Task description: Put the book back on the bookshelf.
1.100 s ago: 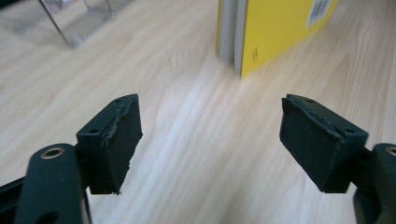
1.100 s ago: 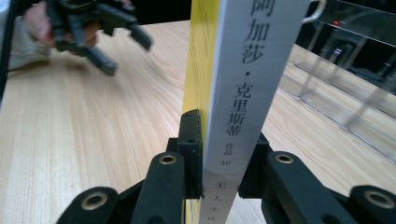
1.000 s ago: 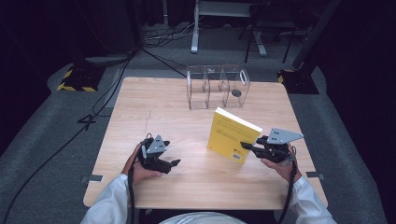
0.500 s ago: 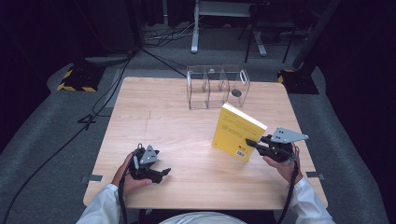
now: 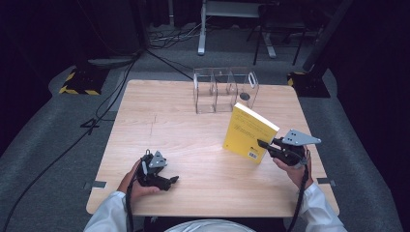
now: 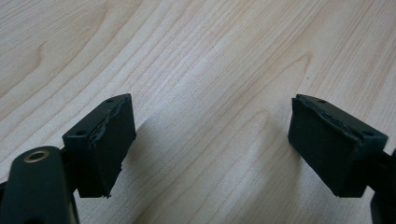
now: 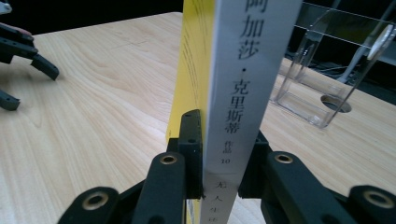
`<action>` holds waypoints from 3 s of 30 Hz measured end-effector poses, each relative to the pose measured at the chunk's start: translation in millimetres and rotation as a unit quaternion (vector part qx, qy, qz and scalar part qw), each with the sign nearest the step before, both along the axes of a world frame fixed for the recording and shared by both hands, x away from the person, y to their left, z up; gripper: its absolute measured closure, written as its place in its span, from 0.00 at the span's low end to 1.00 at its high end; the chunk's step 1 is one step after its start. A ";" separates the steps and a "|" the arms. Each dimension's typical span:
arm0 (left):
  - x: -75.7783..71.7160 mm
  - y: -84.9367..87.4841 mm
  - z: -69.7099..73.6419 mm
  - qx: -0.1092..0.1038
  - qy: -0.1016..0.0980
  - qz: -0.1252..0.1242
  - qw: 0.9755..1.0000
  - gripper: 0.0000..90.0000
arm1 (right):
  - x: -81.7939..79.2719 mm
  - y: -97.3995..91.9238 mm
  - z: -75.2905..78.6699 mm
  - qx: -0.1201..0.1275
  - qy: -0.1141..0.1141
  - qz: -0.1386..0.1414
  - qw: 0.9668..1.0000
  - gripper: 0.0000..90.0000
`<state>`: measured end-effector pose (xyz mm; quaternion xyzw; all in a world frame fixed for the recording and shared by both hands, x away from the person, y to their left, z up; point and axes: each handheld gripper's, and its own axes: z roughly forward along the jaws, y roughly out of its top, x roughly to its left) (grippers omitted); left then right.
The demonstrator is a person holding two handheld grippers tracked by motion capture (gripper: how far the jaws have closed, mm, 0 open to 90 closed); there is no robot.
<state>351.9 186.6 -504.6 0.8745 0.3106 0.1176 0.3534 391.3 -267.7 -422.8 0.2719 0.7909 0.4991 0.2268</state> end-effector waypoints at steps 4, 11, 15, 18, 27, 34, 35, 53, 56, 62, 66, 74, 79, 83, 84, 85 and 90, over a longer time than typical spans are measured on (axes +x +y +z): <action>0.5 -0.3 0.2 0.001 0.000 0.000 1.000 0.17 | 0.2 -1.4 1.0 -0.002 -0.013 -0.014 1.000 0.84; 0.9 -1.0 0.1 0.000 0.001 0.002 1.000 0.17 | 4.7 -4.5 4.5 0.003 -0.017 -0.038 0.999 0.85; 0.9 -1.0 0.1 0.000 0.001 0.002 1.000 0.17 | 7.5 -5.5 6.2 0.003 -0.021 -0.049 0.999 0.85; 0.9 -1.0 0.1 0.000 0.002 0.002 1.000 0.17 | 9.7 -5.1 6.8 0.004 -0.023 -0.057 0.998 0.85; 1.1 -1.0 0.1 0.000 0.002 0.002 1.000 0.17 | 16.4 -7.9 7.2 0.012 -0.026 -0.078 0.997 0.85; 1.1 -1.0 0.0 0.000 0.001 0.002 1.000 0.17 | 20.8 -13.0 9.8 0.016 -0.029 -0.092 0.995 0.85; 1.1 -0.9 0.1 0.000 0.001 0.002 1.000 0.17 | 21.8 -13.6 10.9 0.017 -0.030 -0.094 0.995 0.85; 1.3 -0.9 0.0 -0.001 0.002 0.001 1.000 0.17 | 46.7 -12.4 31.7 0.040 -0.038 -0.119 0.991 0.85; 1.3 -0.9 0.0 -0.001 0.002 0.001 1.000 0.17 | 52.5 -9.3 35.5 0.043 -0.042 -0.121 0.991 0.85; 1.3 -0.9 0.0 -0.001 0.002 0.001 1.000 0.17 | 64.7 -6.0 43.4 0.051 -0.047 -0.132 0.989 0.85; 1.2 -1.0 0.0 -0.001 0.002 0.001 1.000 0.17 | 75.3 -3.8 45.4 0.054 -0.047 -0.141 0.987 0.85; 1.2 -1.0 0.0 -0.001 0.002 0.001 1.000 0.17 | 95.4 8.0 48.9 0.055 -0.049 -0.154 0.985 0.85; 1.2 -1.0 0.1 0.000 0.002 0.001 1.000 0.17 | 108.3 16.4 53.4 0.054 -0.055 -0.162 0.984 0.85; 1.2 -0.9 0.1 0.000 0.002 0.001 1.000 0.17 | 118.6 22.7 54.9 0.057 -0.056 -0.168 0.983 0.85; 1.2 -0.9 0.1 0.000 0.002 0.001 1.000 0.17 | 121.8 24.9 54.5 0.059 -0.056 -0.169 0.982 0.85; 1.1 -0.9 0.1 0.000 0.002 0.001 1.000 0.17 | 124.0 26.8 53.8 0.057 -0.058 -0.171 0.982 0.85; 1.2 -1.0 0.0 0.000 0.001 0.001 1.000 0.17 | 135.5 33.0 49.5 0.057 -0.049 -0.177 0.981 0.85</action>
